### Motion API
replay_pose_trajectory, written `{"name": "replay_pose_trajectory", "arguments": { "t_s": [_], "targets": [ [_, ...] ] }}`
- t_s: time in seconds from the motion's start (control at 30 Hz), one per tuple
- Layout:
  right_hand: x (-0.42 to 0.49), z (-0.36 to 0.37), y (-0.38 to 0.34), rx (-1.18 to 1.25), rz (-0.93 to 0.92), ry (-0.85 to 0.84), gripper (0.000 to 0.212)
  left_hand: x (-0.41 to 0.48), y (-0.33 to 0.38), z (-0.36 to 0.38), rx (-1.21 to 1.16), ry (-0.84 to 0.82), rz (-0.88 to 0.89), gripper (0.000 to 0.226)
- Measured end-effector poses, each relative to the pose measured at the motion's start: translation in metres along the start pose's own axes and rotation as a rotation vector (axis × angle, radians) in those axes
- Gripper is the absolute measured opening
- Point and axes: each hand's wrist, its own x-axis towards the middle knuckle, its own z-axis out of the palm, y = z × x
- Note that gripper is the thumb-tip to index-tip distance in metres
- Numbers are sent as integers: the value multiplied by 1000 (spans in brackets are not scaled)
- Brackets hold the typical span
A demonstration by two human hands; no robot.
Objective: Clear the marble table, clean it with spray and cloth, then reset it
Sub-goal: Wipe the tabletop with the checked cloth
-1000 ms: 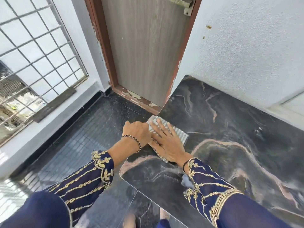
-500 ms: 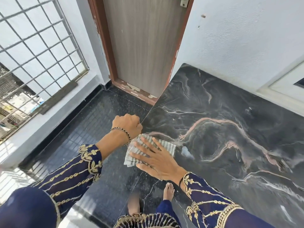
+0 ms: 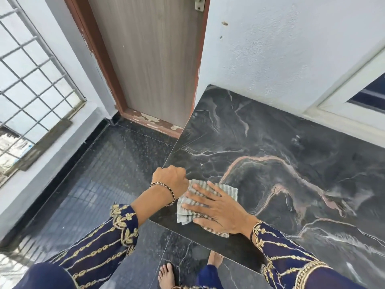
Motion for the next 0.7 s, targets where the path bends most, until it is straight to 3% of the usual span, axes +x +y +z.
{"name": "replay_pose_trajectory", "arguments": {
  "t_s": [0.17,0.27,0.47,0.5,0.63,0.7],
  "targets": [
    [23,-3,76,-3,93,20,54,32,16,0,-32,-12,-19,25],
    [36,-5,118,-19,138,20,54,55,34,-6,-23,33,-13,36],
    [68,-16,216,-47,253,37,53,116,63,-15,-25,165,76,30],
    [73,-17,229,-51,269,35,53,125,67,-15,15,144,84,39],
    [94,-23,284,-53,325,27,55,162,90,-25,106,-170,-3,122],
    [104,-26,309,-13,365,18,55,175,99,-25,120,-246,-61,137]
  ]
}}
